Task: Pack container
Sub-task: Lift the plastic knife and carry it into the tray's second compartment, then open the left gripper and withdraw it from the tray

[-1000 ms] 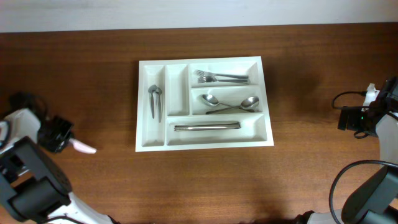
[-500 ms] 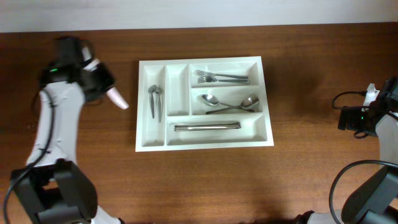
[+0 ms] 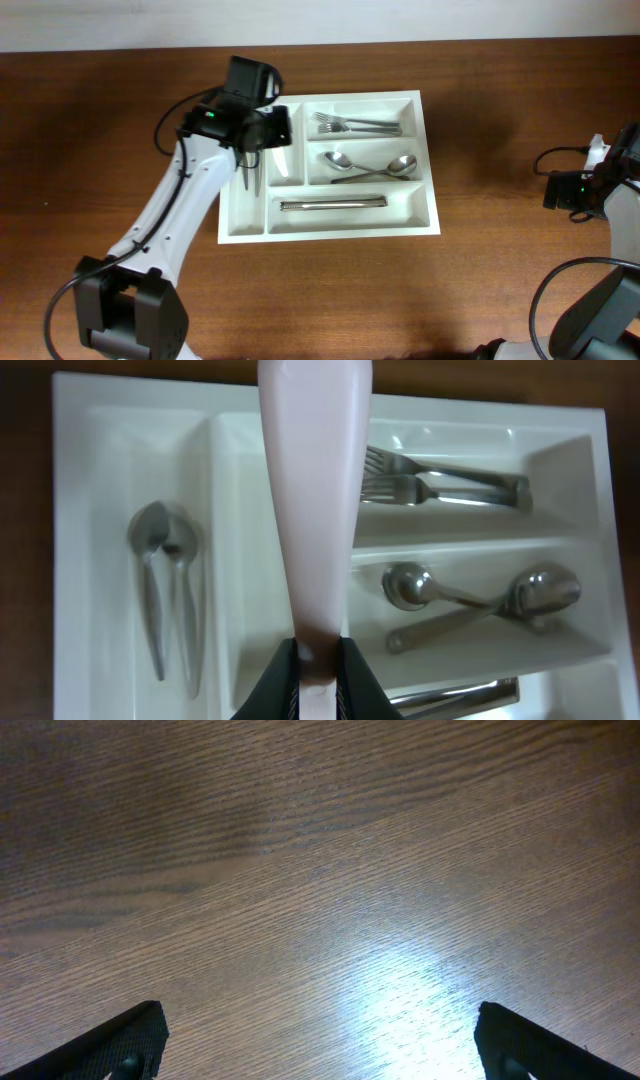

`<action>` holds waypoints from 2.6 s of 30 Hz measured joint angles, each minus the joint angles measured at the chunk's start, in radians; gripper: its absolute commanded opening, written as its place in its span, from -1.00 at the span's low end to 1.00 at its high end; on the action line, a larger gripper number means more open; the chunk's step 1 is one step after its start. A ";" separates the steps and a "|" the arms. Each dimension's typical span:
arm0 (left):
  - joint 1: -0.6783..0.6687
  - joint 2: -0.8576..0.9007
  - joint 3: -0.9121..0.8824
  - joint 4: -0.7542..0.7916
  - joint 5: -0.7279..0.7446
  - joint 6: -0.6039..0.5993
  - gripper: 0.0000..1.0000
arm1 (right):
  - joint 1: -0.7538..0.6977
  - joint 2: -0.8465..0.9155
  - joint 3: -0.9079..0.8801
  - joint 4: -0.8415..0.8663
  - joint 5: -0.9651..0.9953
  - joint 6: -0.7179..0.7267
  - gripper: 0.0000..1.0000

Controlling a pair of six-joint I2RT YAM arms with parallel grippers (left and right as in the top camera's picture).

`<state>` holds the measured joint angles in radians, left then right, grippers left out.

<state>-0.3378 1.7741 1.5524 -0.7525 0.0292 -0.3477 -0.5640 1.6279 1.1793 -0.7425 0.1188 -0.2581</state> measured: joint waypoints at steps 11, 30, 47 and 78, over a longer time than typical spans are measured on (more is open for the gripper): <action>-0.035 0.129 0.000 0.034 -0.069 0.078 -0.93 | 0.000 0.000 0.000 0.000 0.000 0.000 0.98; -0.028 0.214 0.000 0.100 -0.072 0.098 -0.54 | 0.000 0.000 0.000 0.000 0.000 0.000 0.98; 0.033 0.214 0.029 0.049 -0.079 0.105 0.98 | 0.000 0.000 0.000 0.000 0.000 0.000 0.97; 0.168 -0.567 0.106 -0.673 -0.097 0.064 0.98 | 0.000 0.000 0.000 0.000 0.000 0.000 0.98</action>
<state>-0.1696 1.2072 1.6581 -1.4254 -0.0681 -0.2832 -0.5640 1.6279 1.1793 -0.7422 0.1188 -0.2581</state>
